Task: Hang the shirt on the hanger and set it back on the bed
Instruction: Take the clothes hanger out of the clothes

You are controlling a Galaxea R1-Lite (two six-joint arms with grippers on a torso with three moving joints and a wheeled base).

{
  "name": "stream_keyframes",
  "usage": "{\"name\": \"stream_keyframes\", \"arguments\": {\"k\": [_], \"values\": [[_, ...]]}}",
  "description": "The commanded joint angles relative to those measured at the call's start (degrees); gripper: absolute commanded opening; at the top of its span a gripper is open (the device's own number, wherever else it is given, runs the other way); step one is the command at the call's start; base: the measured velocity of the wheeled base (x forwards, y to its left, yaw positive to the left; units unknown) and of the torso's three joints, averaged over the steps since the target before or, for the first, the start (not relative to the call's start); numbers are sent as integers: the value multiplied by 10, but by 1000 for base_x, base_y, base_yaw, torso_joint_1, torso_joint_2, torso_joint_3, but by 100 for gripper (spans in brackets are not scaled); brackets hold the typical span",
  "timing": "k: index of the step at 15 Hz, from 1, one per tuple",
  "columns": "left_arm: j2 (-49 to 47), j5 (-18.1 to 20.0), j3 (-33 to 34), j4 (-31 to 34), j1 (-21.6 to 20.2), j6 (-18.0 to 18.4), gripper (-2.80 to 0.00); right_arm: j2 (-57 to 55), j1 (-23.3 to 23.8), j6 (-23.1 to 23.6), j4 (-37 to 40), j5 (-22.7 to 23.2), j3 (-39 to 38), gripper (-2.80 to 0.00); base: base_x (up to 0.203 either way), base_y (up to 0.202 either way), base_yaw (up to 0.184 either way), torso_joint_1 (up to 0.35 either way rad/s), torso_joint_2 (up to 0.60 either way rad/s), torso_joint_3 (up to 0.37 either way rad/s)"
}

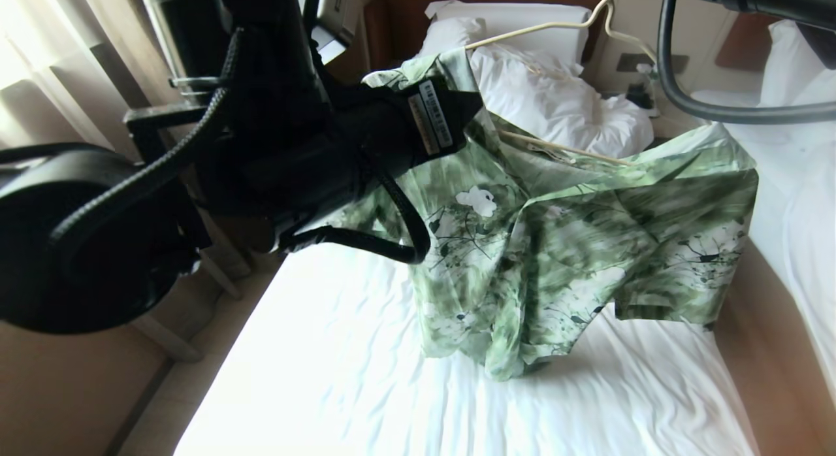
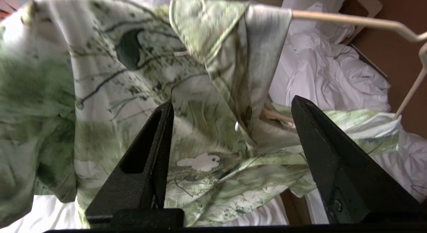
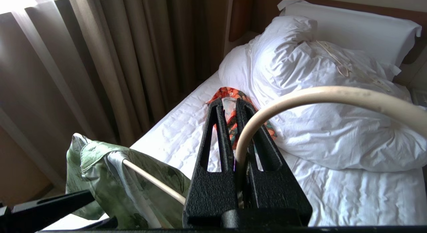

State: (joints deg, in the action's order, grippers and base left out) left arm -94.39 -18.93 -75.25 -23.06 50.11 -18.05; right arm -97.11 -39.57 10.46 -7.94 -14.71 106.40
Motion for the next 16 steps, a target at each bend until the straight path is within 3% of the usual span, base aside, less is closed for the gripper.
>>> {"name": "stream_keyframes", "arguments": {"k": [1, 8, 9, 16], "values": [[-5, -1, -28, 1, -6, -1, 0, 2, 0, 1, -1, 0, -2, -280, 0, 0, 0, 0, 0, 0], [-23, 0, -59, 1, 10, 2, 0, 6, -7, 1, -1, 0, -13, -280, 0, 0, 0, 0, 0, 0], [-23, 0, -60, 1, 10, 2, -280, 7, -9, 0, -1, 0, -14, -280, 0, 0, 0, 0, 0, 0], [-21, -3, -64, 0, 14, 5, -280, 14, -15, 0, 0, 0, -20, -280, 0, 0, 0, 0, 0, 0]]}}
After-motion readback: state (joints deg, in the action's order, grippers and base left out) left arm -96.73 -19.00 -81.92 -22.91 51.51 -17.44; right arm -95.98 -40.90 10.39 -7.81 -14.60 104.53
